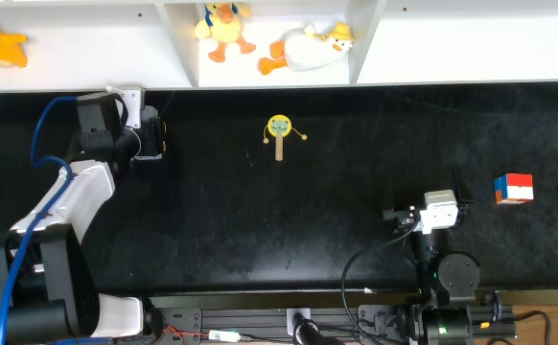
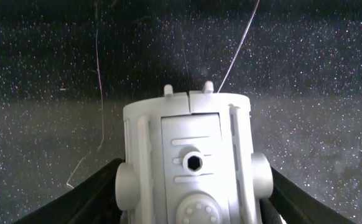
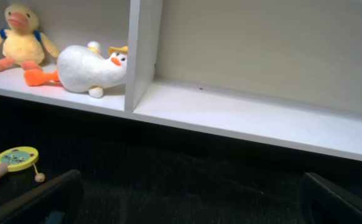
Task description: Store Toys
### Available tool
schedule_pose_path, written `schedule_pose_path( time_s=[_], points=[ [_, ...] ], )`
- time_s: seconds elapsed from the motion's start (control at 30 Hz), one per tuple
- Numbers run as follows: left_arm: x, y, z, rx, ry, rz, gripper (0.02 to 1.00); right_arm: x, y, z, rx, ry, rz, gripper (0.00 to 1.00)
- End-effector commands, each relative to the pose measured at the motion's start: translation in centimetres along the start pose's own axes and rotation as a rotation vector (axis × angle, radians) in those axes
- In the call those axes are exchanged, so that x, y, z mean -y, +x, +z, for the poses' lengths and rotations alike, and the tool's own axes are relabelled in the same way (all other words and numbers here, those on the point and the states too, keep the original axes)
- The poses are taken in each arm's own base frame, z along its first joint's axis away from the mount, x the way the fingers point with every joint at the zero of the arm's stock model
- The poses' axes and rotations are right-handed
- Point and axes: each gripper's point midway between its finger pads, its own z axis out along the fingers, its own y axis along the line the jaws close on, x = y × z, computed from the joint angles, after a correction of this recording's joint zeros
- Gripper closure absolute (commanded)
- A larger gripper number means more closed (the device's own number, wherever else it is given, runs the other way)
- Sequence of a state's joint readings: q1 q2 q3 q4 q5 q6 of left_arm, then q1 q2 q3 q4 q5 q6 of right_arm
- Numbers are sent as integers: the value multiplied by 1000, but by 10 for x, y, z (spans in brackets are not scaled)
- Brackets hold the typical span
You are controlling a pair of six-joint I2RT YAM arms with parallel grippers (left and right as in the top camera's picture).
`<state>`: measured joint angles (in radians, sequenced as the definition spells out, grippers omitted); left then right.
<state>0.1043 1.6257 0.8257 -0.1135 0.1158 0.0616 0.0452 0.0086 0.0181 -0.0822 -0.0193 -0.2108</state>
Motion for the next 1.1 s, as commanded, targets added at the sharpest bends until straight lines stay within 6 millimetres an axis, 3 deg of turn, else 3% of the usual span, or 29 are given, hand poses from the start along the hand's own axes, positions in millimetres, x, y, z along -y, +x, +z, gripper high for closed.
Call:
schedule_pose_path(
  time_s=[0.03, 0.37, 0.63, 0.83, 1.1],
  points=[
    [3, -16, -6, 21, 8, -7, 763, 0, 4, 1, -5, -2, -2, 7],
    [-2, -41, -41, 98, -40, 1, 809, 0, 4, 1, -5, -2, -2, 5],
    [-9, -50, -75, 142, -101, 5, 820, 0, 4, 1, -5, -2, -2, 5],
    [-22, -60, -83, 186, -181, 1, 851, 0, 4, 1, -5, -2, -2, 5],
    [-22, -86, -87, 294, -168, 2, 866, 0, 4, 1, -5, -2, -2, 1]
  ],
)
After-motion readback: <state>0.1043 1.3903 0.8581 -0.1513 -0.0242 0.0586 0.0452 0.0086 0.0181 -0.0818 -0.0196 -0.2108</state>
